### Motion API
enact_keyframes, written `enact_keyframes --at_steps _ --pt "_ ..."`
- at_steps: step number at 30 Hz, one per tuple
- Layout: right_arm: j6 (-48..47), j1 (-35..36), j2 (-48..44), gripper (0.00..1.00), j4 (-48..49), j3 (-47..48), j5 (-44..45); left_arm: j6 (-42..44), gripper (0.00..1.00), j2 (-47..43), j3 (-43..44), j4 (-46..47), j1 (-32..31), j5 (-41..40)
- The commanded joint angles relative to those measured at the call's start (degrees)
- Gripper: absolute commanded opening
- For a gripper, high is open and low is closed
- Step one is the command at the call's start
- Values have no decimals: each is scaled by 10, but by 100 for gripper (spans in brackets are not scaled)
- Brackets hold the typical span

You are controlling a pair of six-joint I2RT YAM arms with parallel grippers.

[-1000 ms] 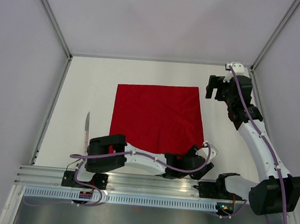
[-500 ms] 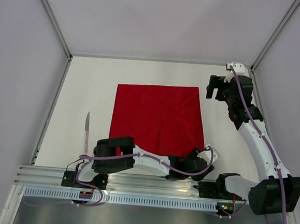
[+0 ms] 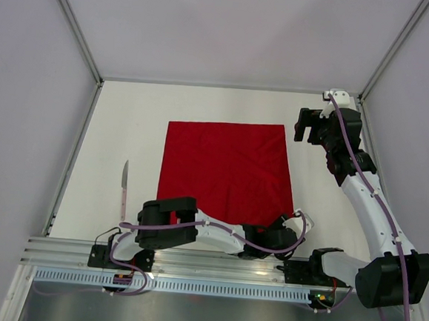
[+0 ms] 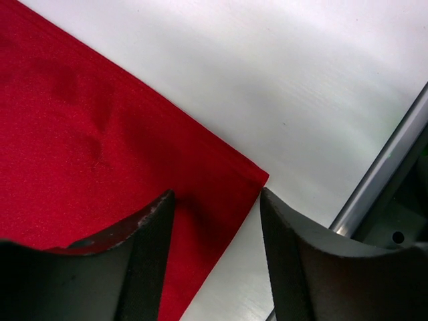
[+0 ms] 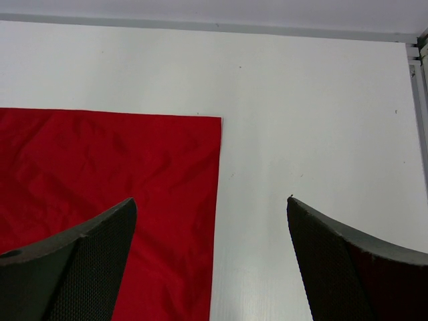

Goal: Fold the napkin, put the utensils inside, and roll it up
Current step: Fold the napkin at the center of the board.

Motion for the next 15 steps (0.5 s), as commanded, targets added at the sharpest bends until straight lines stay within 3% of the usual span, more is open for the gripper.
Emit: enact_keyframes --at_steps 1,5,10,15 --pt "10 -2 -5 98 -8 15 -2 22 58 14 19 21 -3 -13" --pt "10 -2 -4 98 -9 15 -6 30 49 13 17 27 -3 -14" --pt "10 -3 -6 98 -9 15 -8 40 27 5 13 34 -1 -11" --pt "10 -2 -4 98 -10 15 -9 40 13 -13 1 50 2 -4"
